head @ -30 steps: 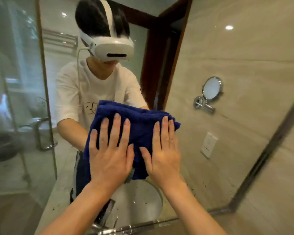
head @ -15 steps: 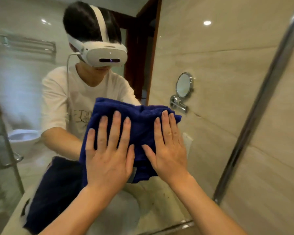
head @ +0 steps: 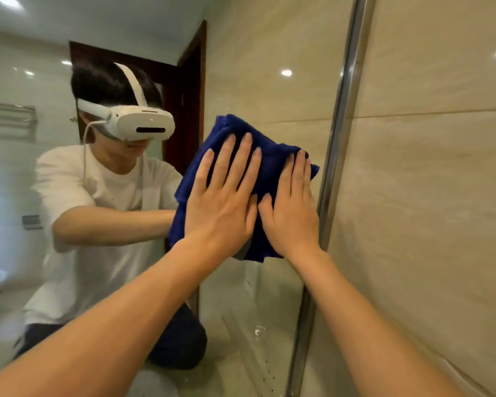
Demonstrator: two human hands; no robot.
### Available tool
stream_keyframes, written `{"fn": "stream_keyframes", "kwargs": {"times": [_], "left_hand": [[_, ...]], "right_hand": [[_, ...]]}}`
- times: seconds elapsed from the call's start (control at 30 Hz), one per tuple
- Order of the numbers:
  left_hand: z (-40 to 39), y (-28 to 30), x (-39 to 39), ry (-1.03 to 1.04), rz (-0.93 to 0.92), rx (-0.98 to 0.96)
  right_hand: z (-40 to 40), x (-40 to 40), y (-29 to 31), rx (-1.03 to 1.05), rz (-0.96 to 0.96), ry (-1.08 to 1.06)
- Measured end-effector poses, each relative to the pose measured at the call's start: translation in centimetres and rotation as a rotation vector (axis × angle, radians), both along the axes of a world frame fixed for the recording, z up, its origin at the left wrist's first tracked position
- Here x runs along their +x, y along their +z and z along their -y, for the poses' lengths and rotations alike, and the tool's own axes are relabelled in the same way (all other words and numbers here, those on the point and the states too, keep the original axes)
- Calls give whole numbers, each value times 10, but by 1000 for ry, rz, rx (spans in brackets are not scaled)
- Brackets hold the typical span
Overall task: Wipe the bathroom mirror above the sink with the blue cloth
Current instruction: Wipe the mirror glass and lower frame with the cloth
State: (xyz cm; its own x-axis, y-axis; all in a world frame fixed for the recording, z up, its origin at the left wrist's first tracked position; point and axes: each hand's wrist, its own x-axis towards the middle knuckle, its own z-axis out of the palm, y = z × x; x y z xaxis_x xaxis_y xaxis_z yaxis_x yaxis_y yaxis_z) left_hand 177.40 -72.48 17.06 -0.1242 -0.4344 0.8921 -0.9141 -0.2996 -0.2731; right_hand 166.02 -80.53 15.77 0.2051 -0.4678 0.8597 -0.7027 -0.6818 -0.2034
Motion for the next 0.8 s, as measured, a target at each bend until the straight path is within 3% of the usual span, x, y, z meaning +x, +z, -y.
{"fn": "stream_keyframes", "kwargs": {"times": [0.13,0.3,0.6,0.7,0.8], "left_hand": [[20,25,-17,-14,59,30],[27,21,-20,-74,147,82],[-11,-153,19,-97,268,403],[-24,-171,26,-88,260,446],[-20,-150,23,-79,206,360]], "right_hand": [[19,-16,11,15,114,32],[26,-10,-20,42,290,64],[-38,40,-211,428,433,-1],[-46,38,-220,488,411,98],[-43,25,-187,425,394,194]]}}
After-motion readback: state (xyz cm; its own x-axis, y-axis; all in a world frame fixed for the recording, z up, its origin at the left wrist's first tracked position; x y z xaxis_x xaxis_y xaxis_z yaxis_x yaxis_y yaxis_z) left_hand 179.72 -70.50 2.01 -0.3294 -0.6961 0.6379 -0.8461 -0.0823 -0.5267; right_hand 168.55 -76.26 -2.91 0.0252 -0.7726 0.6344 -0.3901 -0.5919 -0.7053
